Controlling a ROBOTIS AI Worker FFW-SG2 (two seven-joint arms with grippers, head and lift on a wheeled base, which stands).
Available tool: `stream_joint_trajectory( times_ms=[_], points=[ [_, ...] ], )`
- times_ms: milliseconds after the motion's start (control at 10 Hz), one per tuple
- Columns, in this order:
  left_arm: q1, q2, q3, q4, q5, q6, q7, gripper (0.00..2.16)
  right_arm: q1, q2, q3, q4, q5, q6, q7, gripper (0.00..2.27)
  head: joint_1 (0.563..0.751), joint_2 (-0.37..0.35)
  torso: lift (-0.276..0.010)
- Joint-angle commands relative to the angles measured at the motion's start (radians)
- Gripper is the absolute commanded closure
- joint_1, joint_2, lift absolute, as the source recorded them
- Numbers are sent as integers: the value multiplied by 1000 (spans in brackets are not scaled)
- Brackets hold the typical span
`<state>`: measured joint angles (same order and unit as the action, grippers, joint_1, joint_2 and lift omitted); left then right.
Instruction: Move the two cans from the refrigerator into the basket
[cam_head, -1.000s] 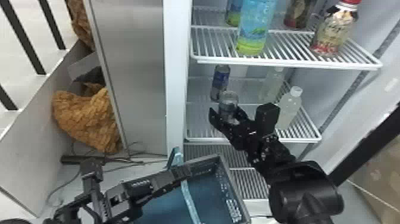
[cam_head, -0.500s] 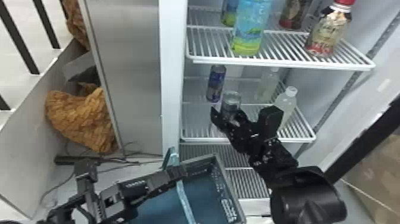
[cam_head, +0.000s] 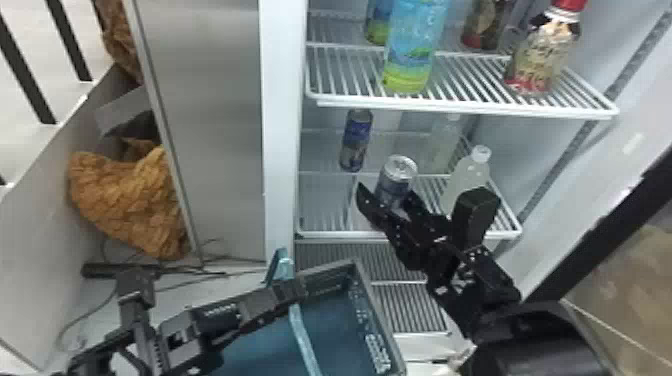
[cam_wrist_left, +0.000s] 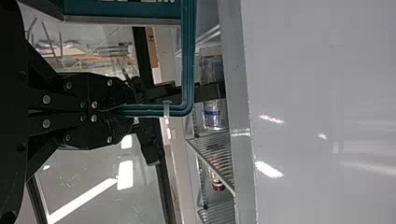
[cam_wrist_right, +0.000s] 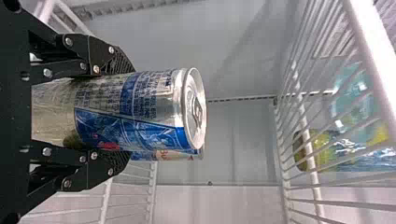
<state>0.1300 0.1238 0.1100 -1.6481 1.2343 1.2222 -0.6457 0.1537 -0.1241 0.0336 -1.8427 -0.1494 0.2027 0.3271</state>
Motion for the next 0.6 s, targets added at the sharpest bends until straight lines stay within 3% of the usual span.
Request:
stream_joint_trajectory(
  times_ms=[0,500],
  points=[
    [0,0,2,0,0,0,0,1210,50,-3,-20,-68,-12,38,12,1285,695,-158,-219],
    [2,0,6,0,0,0,0,1210,212,-3,-71,-289,-54,205,81,1285,695,-170,-219]
  ],
)
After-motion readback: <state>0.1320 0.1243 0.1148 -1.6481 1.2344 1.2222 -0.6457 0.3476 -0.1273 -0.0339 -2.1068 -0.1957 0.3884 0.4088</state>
